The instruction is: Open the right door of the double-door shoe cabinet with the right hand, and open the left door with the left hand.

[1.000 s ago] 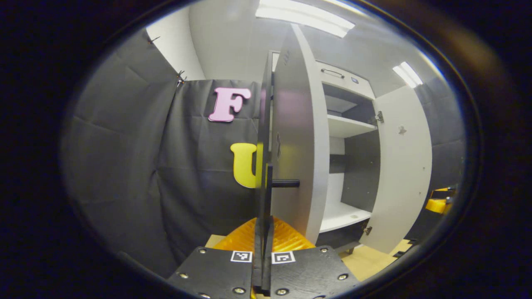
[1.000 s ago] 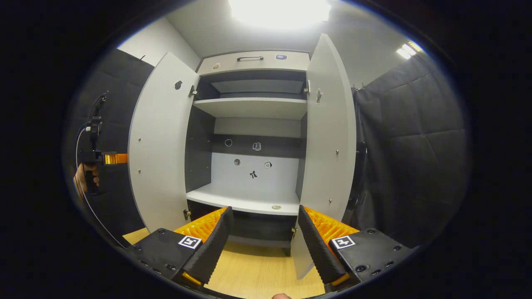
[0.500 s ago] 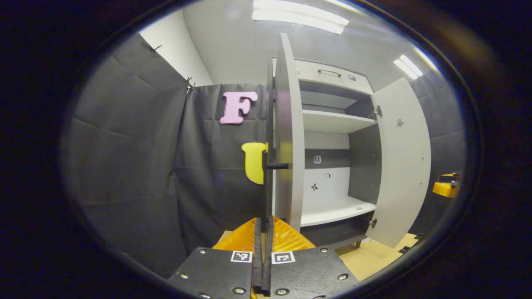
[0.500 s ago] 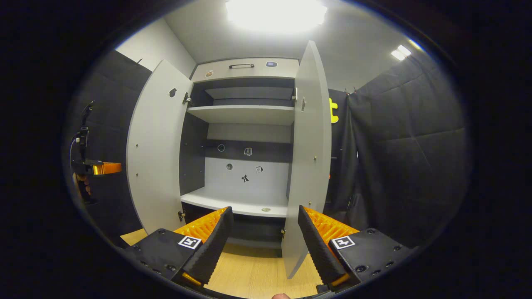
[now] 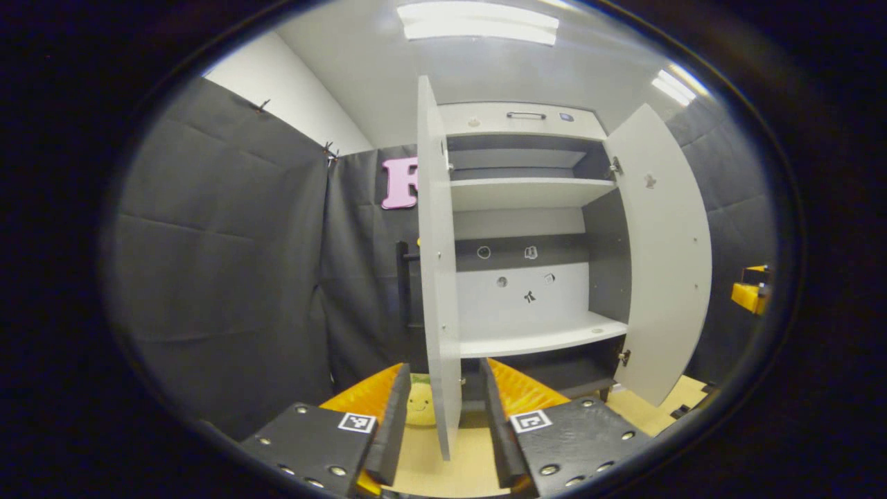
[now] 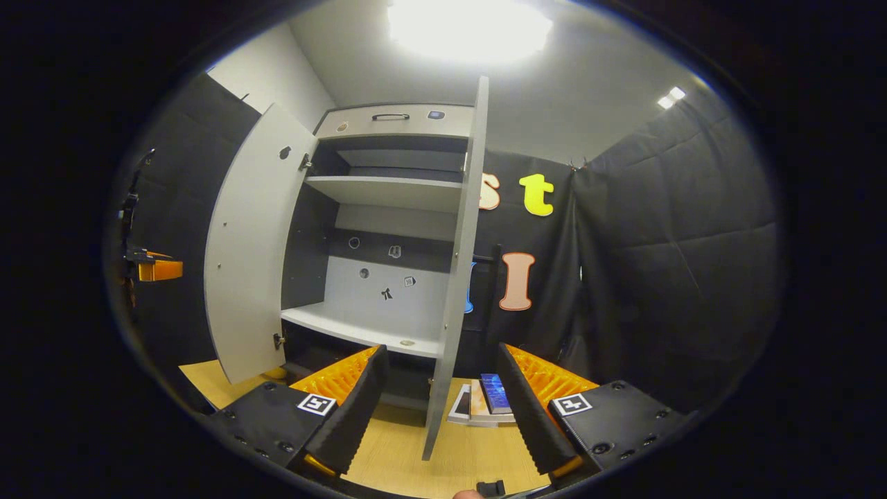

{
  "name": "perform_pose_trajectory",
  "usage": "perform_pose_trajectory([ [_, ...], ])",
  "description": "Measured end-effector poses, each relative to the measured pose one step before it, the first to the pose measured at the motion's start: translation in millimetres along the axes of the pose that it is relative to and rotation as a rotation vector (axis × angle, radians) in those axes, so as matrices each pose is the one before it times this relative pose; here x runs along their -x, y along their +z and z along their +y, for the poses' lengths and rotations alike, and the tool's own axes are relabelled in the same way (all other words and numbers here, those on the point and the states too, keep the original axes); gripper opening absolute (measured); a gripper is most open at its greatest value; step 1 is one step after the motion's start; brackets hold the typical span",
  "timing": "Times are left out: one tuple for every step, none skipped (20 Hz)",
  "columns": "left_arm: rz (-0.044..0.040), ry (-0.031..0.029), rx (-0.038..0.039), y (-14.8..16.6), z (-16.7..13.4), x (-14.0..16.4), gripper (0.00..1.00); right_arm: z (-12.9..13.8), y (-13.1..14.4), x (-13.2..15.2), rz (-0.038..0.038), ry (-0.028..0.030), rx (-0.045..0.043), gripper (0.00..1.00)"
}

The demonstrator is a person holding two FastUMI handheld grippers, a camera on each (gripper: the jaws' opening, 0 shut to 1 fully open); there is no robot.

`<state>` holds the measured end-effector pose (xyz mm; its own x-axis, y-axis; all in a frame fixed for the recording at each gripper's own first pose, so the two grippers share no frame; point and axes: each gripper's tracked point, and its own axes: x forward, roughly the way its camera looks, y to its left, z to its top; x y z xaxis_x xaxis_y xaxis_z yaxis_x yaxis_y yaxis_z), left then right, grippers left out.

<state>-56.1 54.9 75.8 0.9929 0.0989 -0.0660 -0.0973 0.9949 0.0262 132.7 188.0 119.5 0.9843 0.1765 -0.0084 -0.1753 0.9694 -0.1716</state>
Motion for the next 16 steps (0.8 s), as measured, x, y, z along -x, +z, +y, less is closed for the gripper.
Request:
perform_pose_trajectory([
  [0.00950,0.00989,-0.00810,-3.42,-3.09,5.73,0.70,-1.88,-2.48,1.68,0.00416,-0.00202,-0.00109,0.97],
  [0.00650,0.00775,-0.00775,-1.47,-1.35,4.74,0.77,1.93,-1.62,2.03,0.00201,0.00423,-0.01002,0.98],
  [0.00220,0.00981,-0.00622,0.25,1.47,4.32,0.83,0.58,-0.01,2.54,-0.00309,0.00247,-0.01213,0.98],
  [0.00022,0.00492,-0.00425,0.34,1.58,2.58,0.83,-0.85,0.47,2.12,-0.00456,-0.00247,-0.01008,0.98],
  [-0.00514,0.00675,0.00015,0.88,2.09,2.26,0.86,-0.17,-0.30,2.77,-0.00118,-0.00604,-0.00832,0.97],
  [-0.01096,0.00403,0.00150,2.59,3.01,2.17,0.87,-1.03,0.30,2.83,-0.00144,-0.00895,-0.00766,0.98],
  [-0.01284,0.00232,-0.00064,2.36,2.06,1.30,0.89,-2.25,0.13,2.42,-0.00156,-0.01259,-0.00754,0.98],
  [-0.00095,0.00591,-0.00269,0.77,4.16,1.19,0.89,-1.38,0.76,1.63,0.00130,-0.01330,-0.01055,0.98],
  [0.00135,0.00673,-0.00428,-0.83,3.96,-0.33,0.89,1.67,-0.31,2.37,0.00175,-0.00607,-0.01119,0.98],
  [-0.00442,0.00348,-0.00437,0.51,3.07,-0.17,0.89,2.28,1.44,1.90,-0.00273,-0.00329,-0.00665,0.98],
  [-0.00458,0.00308,-0.00079,1.47,3.97,0.01,0.89,-0.09,1.57,1.20,-0.00270,-0.01108,-0.00214,0.97],
  [0.00093,-0.00216,0.00272,-0.72,1.88,-0.36,0.89,-0.82,0.41,1.22,-0.00036,-0.01273,-0.00187,0.98],
  [0.00391,-0.00056,0.00479,-2.46,2.22,-0.34,0.89,0.60,0.88,1.56,-0.00149,-0.00789,-0.00461,0.98],
  [0.00279,0.00139,0.00230,-0.86,3.21,-0.34,0.89,1.74,1.69,1.02,-0.00263,-0.00502,-0.00636,0.98],
  [0.00255,0.00307,-0.00033,-1.74,3.76,1.06,0.89,2.12,0.72,2.04,-0.00080,-0.00285,-0.00442,0.98],
  [-0.00008,0.00548,-0.00026,-0.73,4.51,0.44,0.89,1.27,1.08,0.74,-0.00129,-0.00455,-0.00179,0.98],
])
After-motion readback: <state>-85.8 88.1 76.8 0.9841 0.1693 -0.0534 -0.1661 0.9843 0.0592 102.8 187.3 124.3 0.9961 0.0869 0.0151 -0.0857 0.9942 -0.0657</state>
